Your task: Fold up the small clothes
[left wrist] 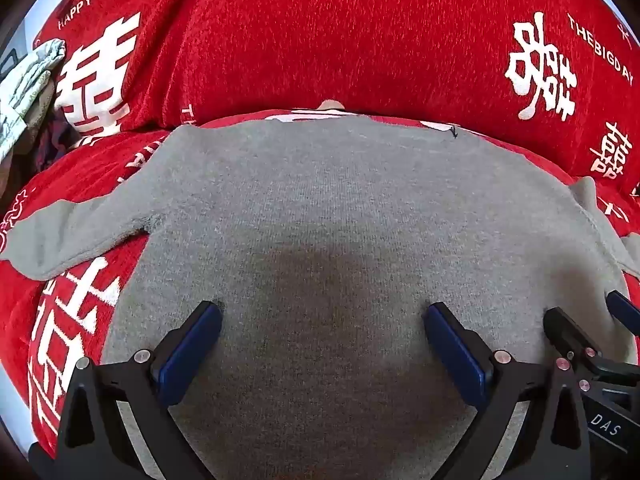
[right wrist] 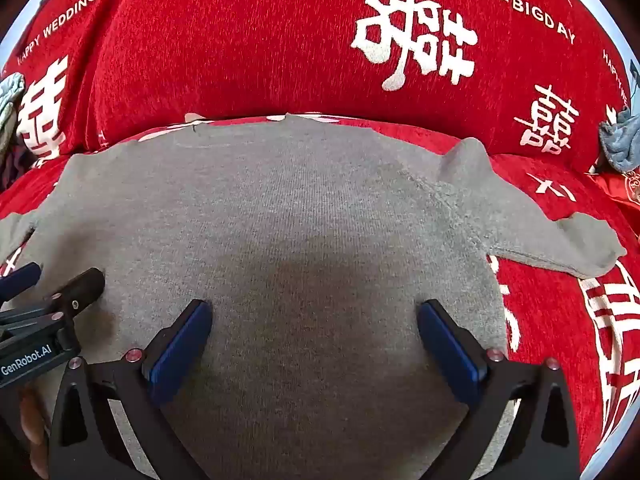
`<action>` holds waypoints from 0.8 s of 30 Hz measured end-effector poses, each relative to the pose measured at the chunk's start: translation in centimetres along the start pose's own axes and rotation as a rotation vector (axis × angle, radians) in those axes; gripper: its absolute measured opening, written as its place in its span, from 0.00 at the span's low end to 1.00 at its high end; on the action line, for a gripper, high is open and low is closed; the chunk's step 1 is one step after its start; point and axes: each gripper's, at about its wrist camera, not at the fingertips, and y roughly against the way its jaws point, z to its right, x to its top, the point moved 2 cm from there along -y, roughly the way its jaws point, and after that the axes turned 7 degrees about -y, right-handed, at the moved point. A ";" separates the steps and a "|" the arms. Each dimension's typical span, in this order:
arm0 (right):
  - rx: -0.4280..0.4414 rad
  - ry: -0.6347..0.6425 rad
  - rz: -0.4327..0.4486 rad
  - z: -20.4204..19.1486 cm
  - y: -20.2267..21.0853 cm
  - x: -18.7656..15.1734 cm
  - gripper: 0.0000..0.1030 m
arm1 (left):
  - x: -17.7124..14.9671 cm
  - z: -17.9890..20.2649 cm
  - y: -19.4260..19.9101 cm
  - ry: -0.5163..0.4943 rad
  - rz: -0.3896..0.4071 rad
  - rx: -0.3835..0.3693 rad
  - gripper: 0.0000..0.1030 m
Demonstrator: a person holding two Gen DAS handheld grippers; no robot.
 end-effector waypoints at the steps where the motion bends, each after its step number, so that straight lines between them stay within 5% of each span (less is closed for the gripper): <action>1: 0.000 0.000 0.001 0.0 0.0 0.0 1.00 | 0.1 -0.1 0.0 0.001 -0.001 -0.003 0.99; 24: -0.002 0.001 0.002 -0.2 0.0 -0.2 0.99 | -0.3 0.3 0.4 -0.006 0.024 0.039 0.99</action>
